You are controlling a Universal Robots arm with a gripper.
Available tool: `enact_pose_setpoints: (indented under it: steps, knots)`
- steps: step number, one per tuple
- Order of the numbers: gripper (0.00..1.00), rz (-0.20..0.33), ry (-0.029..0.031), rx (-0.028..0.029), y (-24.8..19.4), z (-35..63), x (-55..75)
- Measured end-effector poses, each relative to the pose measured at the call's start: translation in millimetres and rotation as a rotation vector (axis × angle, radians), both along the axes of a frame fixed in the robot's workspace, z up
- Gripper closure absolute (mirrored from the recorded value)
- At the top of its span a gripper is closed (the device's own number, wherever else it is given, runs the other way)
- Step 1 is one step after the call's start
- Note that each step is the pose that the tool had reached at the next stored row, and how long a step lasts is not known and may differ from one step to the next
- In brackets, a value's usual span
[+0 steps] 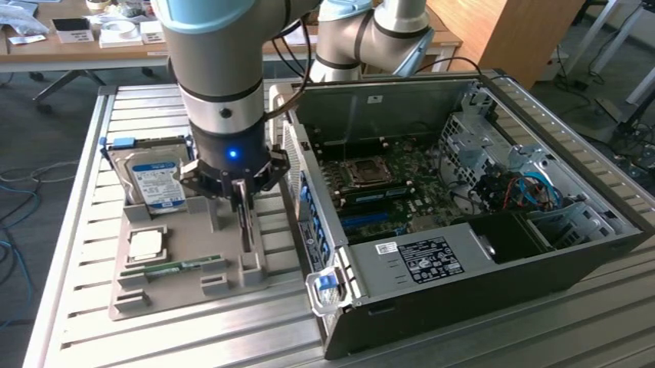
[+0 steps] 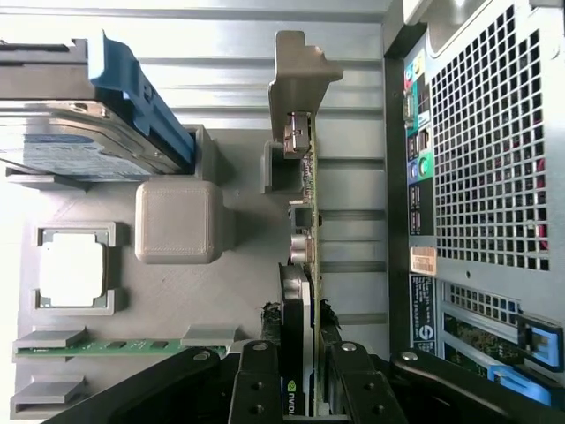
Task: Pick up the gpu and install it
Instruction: 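Pick up the gpu and move the gpu toward the slot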
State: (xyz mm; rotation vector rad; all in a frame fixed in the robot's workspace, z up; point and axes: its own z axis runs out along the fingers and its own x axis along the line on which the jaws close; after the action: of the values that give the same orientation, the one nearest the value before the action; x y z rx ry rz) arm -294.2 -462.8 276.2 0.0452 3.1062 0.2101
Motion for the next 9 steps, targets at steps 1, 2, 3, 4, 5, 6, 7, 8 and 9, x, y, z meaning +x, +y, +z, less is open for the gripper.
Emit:
enact_pose_setpoints:
  steps: [1,2,3,4,5,6,7,8,9]
  knots:
    - [0.73,0.0,0.0,0.0014,0.0,2.5,0.0]
    - [0.73,0.0,0.0001,0.0026,0.0,5.0,0.0]
    - [0.73,0.0,0.0001,0.0039,0.0,7.4,0.0]
    - [0.73,0.0,0.0,0.0049,0.0,9.5,0.0]
    - [0.73,0.0,0.0,0.0061,0.0,11.7,0.0]
    - [0.73,0.0,0.0,0.0071,0.0,13.9,0.0]
    - [0.73,0.0,-0.0001,0.0077,0.0,16.4,0.0]
    - [0.73,0.0,0.0,0.0079,0.0,18.7,0.0]
    - [0.73,0.0,0.0,0.008,0.0,20.9,0.0]
